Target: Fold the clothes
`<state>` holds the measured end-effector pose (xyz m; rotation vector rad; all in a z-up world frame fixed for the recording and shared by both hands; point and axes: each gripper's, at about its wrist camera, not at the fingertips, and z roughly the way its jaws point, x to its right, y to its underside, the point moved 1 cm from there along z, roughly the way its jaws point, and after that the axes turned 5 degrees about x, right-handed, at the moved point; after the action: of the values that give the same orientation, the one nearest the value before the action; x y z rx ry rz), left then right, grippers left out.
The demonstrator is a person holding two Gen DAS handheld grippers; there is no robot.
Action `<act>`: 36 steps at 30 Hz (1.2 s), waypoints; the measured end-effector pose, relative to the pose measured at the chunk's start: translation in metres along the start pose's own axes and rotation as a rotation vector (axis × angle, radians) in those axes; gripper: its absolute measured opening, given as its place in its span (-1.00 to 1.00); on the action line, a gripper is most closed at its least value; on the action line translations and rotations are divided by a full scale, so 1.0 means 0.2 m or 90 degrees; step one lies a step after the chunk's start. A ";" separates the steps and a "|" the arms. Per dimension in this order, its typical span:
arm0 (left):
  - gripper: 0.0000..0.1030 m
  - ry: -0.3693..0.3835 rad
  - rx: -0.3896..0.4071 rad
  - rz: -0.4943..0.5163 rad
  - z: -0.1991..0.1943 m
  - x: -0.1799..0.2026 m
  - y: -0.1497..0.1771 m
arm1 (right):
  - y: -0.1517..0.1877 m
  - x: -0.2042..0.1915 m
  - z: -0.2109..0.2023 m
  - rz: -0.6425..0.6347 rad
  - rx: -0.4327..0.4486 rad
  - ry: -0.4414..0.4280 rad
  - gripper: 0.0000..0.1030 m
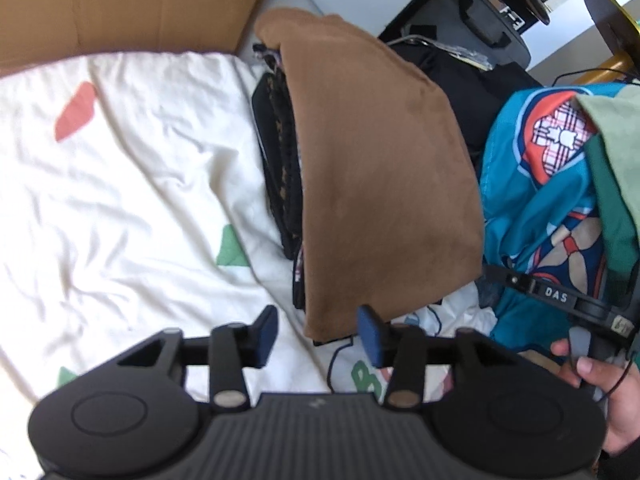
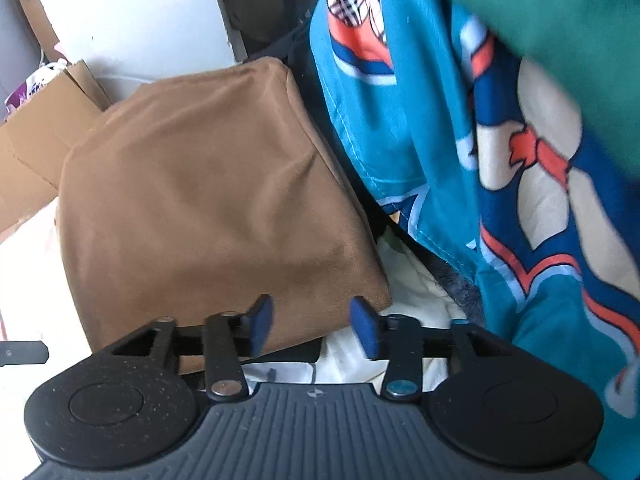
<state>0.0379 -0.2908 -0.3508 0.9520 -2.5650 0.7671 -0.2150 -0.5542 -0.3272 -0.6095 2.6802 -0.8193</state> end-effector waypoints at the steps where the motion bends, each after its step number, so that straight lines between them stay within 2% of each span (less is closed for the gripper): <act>1: 0.13 -0.013 -0.002 -0.002 -0.03 0.01 -0.01 | -0.01 -0.01 -0.03 0.002 -0.001 0.002 0.13; 3: 0.16 -0.044 -0.001 -0.013 -0.07 0.01 -0.04 | -0.03 -0.04 -0.07 0.006 -0.003 0.004 0.22; 5: 0.41 -0.058 0.007 -0.026 -0.14 0.01 -0.06 | -0.05 -0.07 -0.12 0.016 -0.007 -0.002 0.37; 8: 0.65 -0.078 0.020 -0.030 -0.25 0.04 -0.10 | -0.07 -0.13 -0.19 0.018 -0.012 -0.011 0.48; 12: 0.69 -0.107 0.029 -0.024 -0.40 0.10 -0.16 | -0.11 -0.19 -0.33 0.013 -0.013 -0.029 0.54; 17: 0.81 -0.119 0.047 0.006 -0.61 0.18 -0.21 | -0.20 -0.26 -0.52 0.000 0.002 -0.039 0.69; 25: 0.94 -0.149 0.066 0.042 -0.93 0.28 -0.23 | -0.34 -0.33 -0.77 0.010 0.009 -0.052 0.79; 36: 0.98 -0.204 0.105 0.013 -1.35 0.22 -0.23 | -0.45 -0.45 -1.06 0.018 0.013 -0.077 0.87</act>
<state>0.0612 -0.1866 -0.0939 1.1871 -2.8192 0.9094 -0.1871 -0.4814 -0.0926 -0.5957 2.5619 -0.7759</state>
